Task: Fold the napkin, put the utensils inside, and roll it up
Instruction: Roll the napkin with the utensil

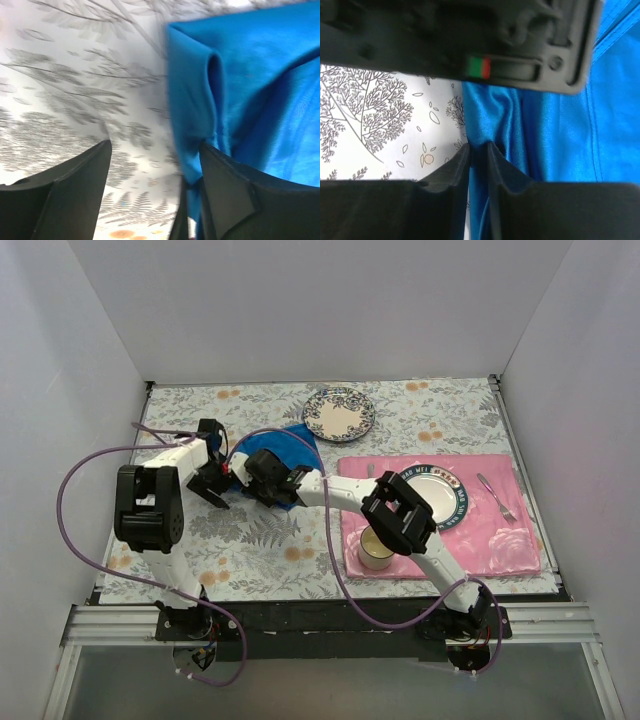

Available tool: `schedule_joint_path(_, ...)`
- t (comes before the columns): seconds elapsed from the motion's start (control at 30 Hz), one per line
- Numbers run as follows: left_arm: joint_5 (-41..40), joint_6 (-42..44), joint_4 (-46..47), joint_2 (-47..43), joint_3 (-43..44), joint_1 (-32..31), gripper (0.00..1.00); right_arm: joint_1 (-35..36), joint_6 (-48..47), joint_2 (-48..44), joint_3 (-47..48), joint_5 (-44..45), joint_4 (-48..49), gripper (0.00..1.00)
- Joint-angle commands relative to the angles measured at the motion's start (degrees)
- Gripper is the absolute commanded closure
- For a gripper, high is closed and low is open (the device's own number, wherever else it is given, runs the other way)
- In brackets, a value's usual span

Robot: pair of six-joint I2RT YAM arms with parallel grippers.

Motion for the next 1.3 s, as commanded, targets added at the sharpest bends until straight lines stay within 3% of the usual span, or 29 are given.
schedule_joint_path(0.0, -0.3, 3.5, -2.6, -5.9, -3.7, 3.1, 0.22, 0.6, 1.7, 8.1, -2.1, 5.0, -12.5, 0.81)
schedule_joint_path(0.13, 5.2, 4.9, 0.6, -11.9, -8.9, 6.2, 0.20, 0.5, 5.1, 8.1, -0.3, 0.7, -13.8, 0.98)
schedule_joint_path(0.27, 14.0, 5.9, 12.0, -18.4, -19.0, 7.4, 0.15, -0.7, 9.7, 6.0, 1.0, -8.9, -13.8, 0.99)
schedule_joint_path(0.3, 17.1, 5.5, 14.4, -20.8, -20.6, 7.4, 0.06, -0.9, 10.1, 5.5, 1.0, -12.4, -13.6, 0.99)
schedule_joint_path(0.37, 19.2, 4.9, 19.9, -22.9, -23.3, 7.4, 0.02, -2.0, 12.6, 3.9, 0.6, -15.8, -12.5, 0.99)
schedule_joint_path(0.57, 19.1, 5.6, 21.1, -25.2, -23.3, 7.4, 0.03, -4.7, 12.7, 0.0, -0.2, -20.7, -10.6, 0.98)
schedule_joint_path(0.63, 17.9, 6.1, 20.9, -26.3, -22.8, 7.4, 0.02, -5.1, 11.6, -0.6, 1.2, -22.1, -12.5, 0.83)
schedule_joint_path(0.93, 12.7, 7.5, 14.6, -28.8, -18.5, 8.4, 0.03, -5.9, 11.9, -7.3, 7.9, -26.5, -15.7, 0.48)
schedule_joint_path(1.13, 12.4, 9.0, 12.3, -32.9, -19.7, 8.5, 0.08, -10.2, 14.7, -10.4, 9.3, -29.1, -14.4, 0.36)
schedule_joint_path(1.27, 17.3, 8.9, 12.1, -34.5, -24.4, 8.5, 0.21, -12.5, 15.7, -8.1, 10.5, -31.7, -11.6, 0.36)
